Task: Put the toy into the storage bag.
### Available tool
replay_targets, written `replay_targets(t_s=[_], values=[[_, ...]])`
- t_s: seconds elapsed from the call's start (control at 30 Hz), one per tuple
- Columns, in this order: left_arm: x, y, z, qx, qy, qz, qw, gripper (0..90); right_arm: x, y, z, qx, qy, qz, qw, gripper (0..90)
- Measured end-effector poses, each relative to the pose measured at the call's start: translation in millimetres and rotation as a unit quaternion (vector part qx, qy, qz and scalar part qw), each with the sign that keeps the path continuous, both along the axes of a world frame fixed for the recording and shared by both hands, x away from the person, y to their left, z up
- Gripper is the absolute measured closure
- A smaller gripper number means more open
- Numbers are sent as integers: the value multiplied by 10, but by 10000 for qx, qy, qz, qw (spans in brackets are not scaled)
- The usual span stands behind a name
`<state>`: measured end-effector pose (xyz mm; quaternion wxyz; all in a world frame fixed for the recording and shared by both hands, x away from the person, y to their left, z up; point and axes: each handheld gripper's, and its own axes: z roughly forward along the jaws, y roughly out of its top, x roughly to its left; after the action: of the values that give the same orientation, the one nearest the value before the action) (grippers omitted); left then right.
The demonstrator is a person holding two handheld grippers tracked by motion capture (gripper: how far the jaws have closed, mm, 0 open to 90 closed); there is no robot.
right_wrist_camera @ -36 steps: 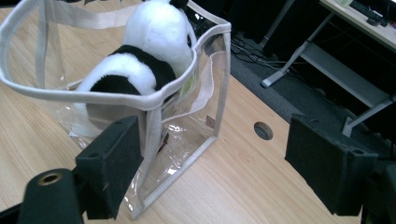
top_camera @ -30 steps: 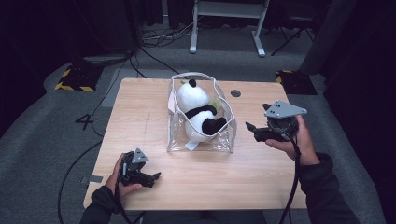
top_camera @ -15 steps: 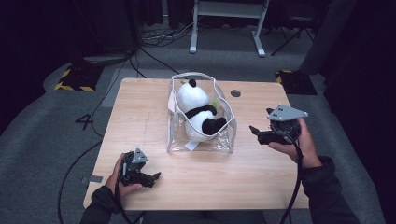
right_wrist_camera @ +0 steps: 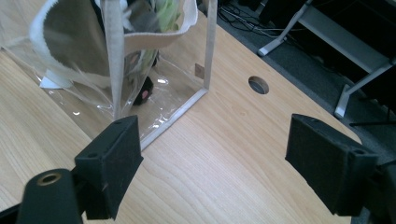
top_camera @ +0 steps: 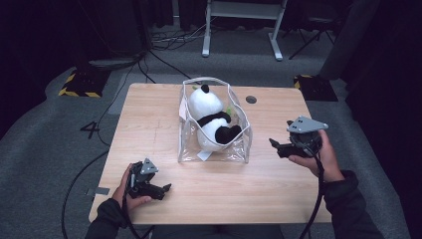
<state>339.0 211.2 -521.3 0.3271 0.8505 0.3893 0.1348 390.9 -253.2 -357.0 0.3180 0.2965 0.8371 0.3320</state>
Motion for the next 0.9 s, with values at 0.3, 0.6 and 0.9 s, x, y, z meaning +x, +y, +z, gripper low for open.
replay_targets(t_s=[0.3,0.6,0.9], values=[[0,0,-1,-5,0,-1,10000,2,33,-54,-185,-37,163,-137,9998,182],[0,0,-1,-4,1,1,10000,2,73,-93,-382,-138,359,-180,9991,182],[0,-1,-1,-8,2,-2,10000,2,86,-121,-583,-241,560,-193,9980,184]])
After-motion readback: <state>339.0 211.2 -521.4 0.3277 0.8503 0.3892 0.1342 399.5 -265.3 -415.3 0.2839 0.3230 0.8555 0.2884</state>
